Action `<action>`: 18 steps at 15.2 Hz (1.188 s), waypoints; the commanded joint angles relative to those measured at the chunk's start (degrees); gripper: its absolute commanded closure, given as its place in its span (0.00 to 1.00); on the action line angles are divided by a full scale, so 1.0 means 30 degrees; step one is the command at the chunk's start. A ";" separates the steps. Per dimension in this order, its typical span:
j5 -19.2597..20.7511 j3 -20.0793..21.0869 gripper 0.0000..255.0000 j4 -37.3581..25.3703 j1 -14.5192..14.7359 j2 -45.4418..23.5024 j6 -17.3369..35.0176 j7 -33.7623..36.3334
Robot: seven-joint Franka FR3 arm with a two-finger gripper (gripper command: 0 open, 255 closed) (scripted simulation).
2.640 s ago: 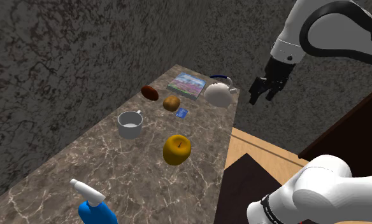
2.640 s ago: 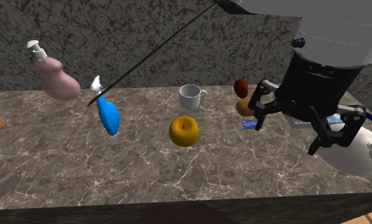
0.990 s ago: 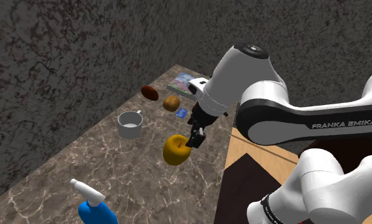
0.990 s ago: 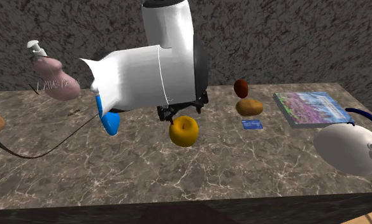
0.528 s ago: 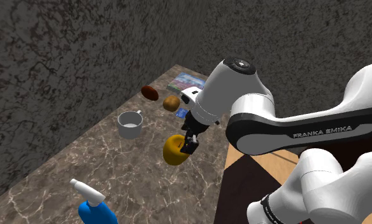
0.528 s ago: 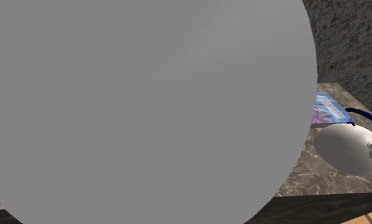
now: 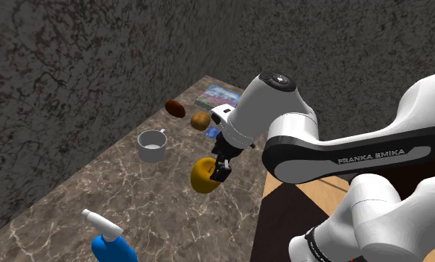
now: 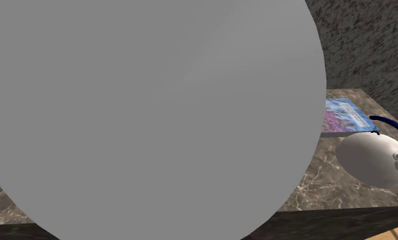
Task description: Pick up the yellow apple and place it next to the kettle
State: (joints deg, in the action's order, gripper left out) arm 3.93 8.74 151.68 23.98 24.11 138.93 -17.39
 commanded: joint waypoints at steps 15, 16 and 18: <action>-0.0182 -0.0130 1.00 -0.0772 0.0107 0.0738 -0.1500 -0.0246; -0.0211 -0.0153 1.00 -0.0940 0.0123 0.0868 -0.1795 -0.0290; -0.0263 -0.0197 1.00 -0.1286 0.0152 0.1109 -0.2380 -0.0373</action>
State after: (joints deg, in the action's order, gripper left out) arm 3.23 8.30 148.34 24.41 26.93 132.81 -18.27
